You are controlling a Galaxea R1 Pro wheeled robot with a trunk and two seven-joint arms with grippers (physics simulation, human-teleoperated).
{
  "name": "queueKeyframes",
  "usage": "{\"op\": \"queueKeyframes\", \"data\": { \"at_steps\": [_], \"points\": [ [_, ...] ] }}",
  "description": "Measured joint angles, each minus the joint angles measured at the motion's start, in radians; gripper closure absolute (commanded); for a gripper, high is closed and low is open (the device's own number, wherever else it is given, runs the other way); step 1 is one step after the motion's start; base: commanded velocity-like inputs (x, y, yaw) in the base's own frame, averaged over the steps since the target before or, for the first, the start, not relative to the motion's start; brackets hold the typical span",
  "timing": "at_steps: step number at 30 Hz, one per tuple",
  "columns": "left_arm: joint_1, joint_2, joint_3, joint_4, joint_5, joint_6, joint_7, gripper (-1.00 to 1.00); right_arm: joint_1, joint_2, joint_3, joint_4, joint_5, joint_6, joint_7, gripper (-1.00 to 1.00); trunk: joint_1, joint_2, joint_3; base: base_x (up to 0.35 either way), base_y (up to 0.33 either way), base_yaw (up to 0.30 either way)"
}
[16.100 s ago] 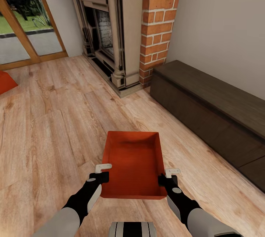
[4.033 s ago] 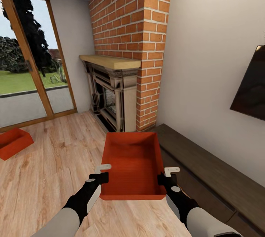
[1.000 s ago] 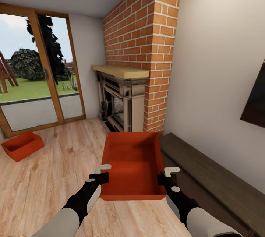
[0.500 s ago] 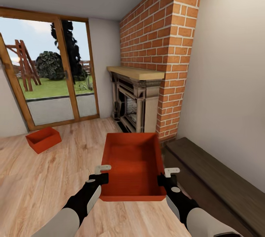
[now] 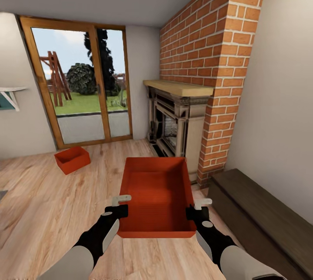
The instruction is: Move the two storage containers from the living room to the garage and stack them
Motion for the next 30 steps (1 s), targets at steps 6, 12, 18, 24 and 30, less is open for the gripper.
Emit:
{"op": "queueKeyframes", "data": {
  "at_steps": [6, 12, 18, 24, 30],
  "points": [
    [0.0, 0.0, 0.0, 0.003, 0.001, -0.003, 0.0, 1.0, 0.0, 0.0, 0.001, 0.0, -0.001, 0.0, -0.001, 1.0, 0.0, 0.0, 0.005, 0.0, 0.0, 0.252],
    [-0.001, 0.001, -0.001, 0.014, 0.002, -0.007, -0.003, 1.0, 0.001, 0.0, 0.01, 0.005, -0.01, 0.0, -0.002, 1.0, 0.0, 0.0, 0.009, 0.0, 0.0, 0.252],
    [-0.001, 0.001, 0.006, 0.046, 0.009, -0.053, -0.017, 1.0, 0.001, -0.001, 0.01, 0.002, 0.007, -0.004, -0.004, 1.0, 0.0, 0.0, 0.014, 0.0, 0.0, 0.252],
    [-0.002, 0.0, 0.016, 0.072, 0.008, -0.08, -0.028, 1.0, 0.001, -0.001, 0.004, 0.002, 0.03, -0.005, -0.005, 1.0, 0.0, 0.0, 0.018, 0.0, 0.0, 0.252],
    [-0.002, 0.001, 0.015, 0.068, 0.006, -0.075, -0.028, 1.0, 0.001, -0.001, 0.005, 0.003, 0.026, -0.005, -0.004, 1.0, 0.0, 0.0, 0.023, 0.0, 0.0, 0.252]
  ]
}}
